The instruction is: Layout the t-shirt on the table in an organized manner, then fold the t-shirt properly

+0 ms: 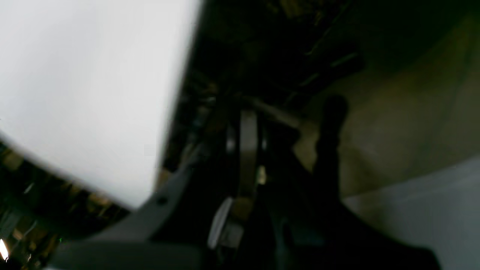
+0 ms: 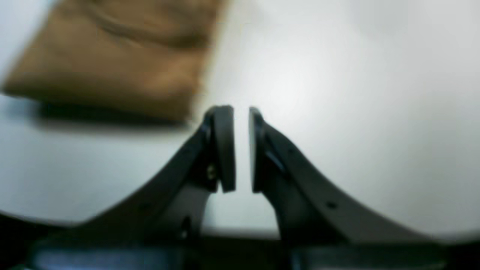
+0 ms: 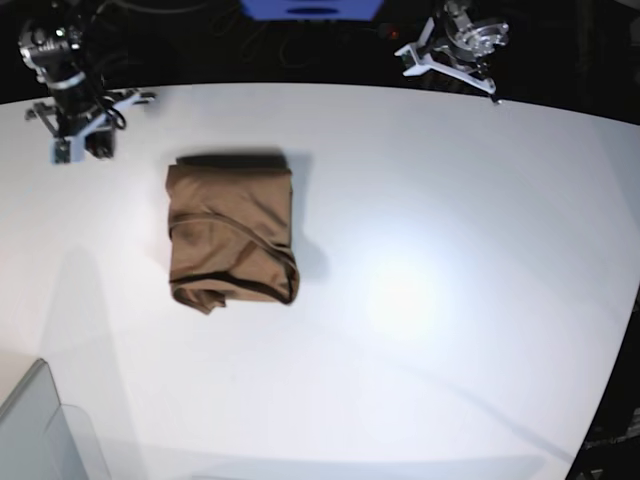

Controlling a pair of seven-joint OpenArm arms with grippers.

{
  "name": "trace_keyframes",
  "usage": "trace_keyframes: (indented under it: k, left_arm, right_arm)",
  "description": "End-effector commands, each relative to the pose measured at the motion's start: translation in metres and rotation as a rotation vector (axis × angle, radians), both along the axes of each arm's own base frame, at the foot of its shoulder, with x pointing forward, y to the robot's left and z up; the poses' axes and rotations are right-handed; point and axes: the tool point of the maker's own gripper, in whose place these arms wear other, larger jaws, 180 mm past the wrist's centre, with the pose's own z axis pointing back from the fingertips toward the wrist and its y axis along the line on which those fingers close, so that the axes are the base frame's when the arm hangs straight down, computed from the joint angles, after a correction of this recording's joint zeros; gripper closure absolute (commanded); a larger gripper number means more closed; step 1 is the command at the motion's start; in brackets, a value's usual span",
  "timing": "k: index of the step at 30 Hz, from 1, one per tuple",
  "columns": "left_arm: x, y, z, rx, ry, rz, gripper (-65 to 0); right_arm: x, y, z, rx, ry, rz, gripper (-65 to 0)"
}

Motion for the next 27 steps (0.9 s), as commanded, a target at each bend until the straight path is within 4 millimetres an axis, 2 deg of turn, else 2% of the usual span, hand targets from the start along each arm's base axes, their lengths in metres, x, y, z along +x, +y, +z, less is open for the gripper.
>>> trace_keyframes:
  k: [1,4,9,11,14,16,18,21,23,25,27]
  left_arm:
    - [-0.008,-0.006,-0.005,-0.014,0.019,-0.016,-0.2]
    - [-0.031,-0.017,-0.028,-0.036,0.107,-0.054,-0.2]
    - [-0.067,-0.036,-0.062,-0.088,0.239,-0.122,-0.2]
    - [-0.082,-0.039,-0.075,-0.097,0.293,-0.143,-0.2]
    - [-0.097,-0.042,-0.095,-0.119,0.363,-0.138,-0.2]
    - [-0.107,-0.044,-0.111,-0.164,0.421,-0.092,-0.2]
    - [-0.115,-0.043,-0.127,-0.197,0.477,-0.048,-0.2]
    - [-0.122,-0.039,-0.148,-0.246,0.554,0.026,-0.2]
    - [-0.117,-0.039,-0.159,-0.292,0.578,0.073,-0.2]
    - [-0.102,-0.036,-0.171,-0.329,0.546,0.169,-0.2]
    - [-0.089,-0.033,-0.182,-0.372,0.531,0.286,-0.2]
  right_arm:
    - [-0.009,-0.016,0.009,-0.025,-0.026,-0.049,-0.4]
    - [-0.054,-0.057,0.007,-0.087,0.049,-0.178,0.0]
    - [-0.127,-0.106,-0.013,-0.103,0.172,-0.376,0.0]
    - [-0.149,-0.116,-0.031,-0.069,0.226,-0.424,0.0]
    - [-0.181,-0.12,-0.072,0.016,0.334,-0.465,0.0]
    - [-0.201,-0.117,-0.104,0.074,0.418,-0.491,0.0]
    - [-0.207,-0.11,-0.136,0.134,0.436,-0.511,0.0]
    - [-0.21,-0.085,-0.178,0.219,0.417,-0.529,0.0]
    - [-0.206,-0.063,-0.201,0.29,0.385,-0.54,0.0]
    - [-0.197,-0.037,-0.22,0.367,0.348,-0.542,0.0]
    - [-0.197,-0.024,-0.238,0.365,0.353,-0.596,0.0]
